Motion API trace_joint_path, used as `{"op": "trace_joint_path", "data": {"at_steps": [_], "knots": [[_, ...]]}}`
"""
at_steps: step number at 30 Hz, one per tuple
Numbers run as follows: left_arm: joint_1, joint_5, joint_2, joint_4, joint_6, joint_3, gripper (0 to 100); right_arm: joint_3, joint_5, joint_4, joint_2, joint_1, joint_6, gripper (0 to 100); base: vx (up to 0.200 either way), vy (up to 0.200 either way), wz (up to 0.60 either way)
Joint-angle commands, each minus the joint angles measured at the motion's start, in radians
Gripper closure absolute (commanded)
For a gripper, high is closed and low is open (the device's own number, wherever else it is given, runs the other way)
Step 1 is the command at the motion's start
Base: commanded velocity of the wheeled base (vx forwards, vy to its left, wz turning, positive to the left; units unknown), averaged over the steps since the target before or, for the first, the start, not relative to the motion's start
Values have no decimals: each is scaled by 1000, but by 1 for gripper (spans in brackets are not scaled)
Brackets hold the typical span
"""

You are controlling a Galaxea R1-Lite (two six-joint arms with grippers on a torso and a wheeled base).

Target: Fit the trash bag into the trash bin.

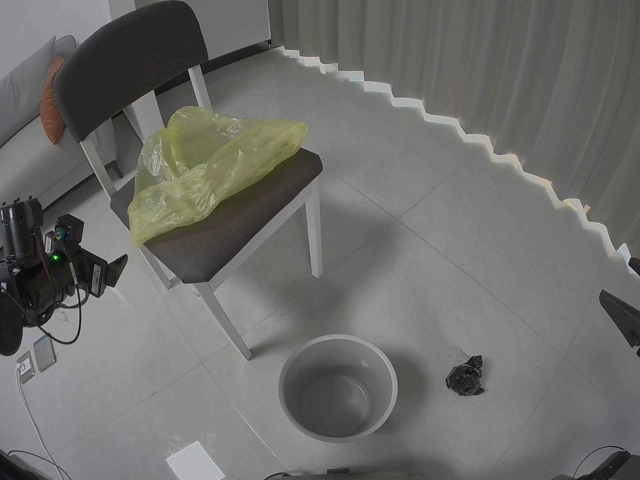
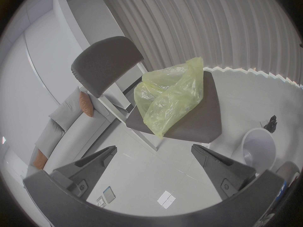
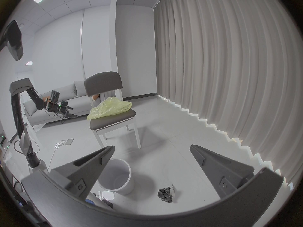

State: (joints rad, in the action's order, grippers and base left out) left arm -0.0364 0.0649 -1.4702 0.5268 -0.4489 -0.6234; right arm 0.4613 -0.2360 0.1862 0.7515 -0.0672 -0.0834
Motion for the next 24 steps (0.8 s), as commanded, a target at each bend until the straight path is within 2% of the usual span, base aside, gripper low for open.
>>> {"op": "trace_joint_path", "data": {"at_steps": [1, 8, 15, 24], "knots": [[4, 4, -125, 4, -8, -67, 0, -3, -3, -1, 5, -6, -2, 0, 0, 0, 0], [27, 23, -211, 4, -16, -137, 0, -4, -5, -1, 6, -6, -2, 0, 0, 0, 0], [24, 50, -315, 5, -79, -249, 0, -12, -6, 3, 22, -6, -2, 0, 0, 0, 0], [21, 58, -380, 7, -82, -320, 0, -16, -6, 3, 34, -6, -10, 0, 0, 0, 0]]}}
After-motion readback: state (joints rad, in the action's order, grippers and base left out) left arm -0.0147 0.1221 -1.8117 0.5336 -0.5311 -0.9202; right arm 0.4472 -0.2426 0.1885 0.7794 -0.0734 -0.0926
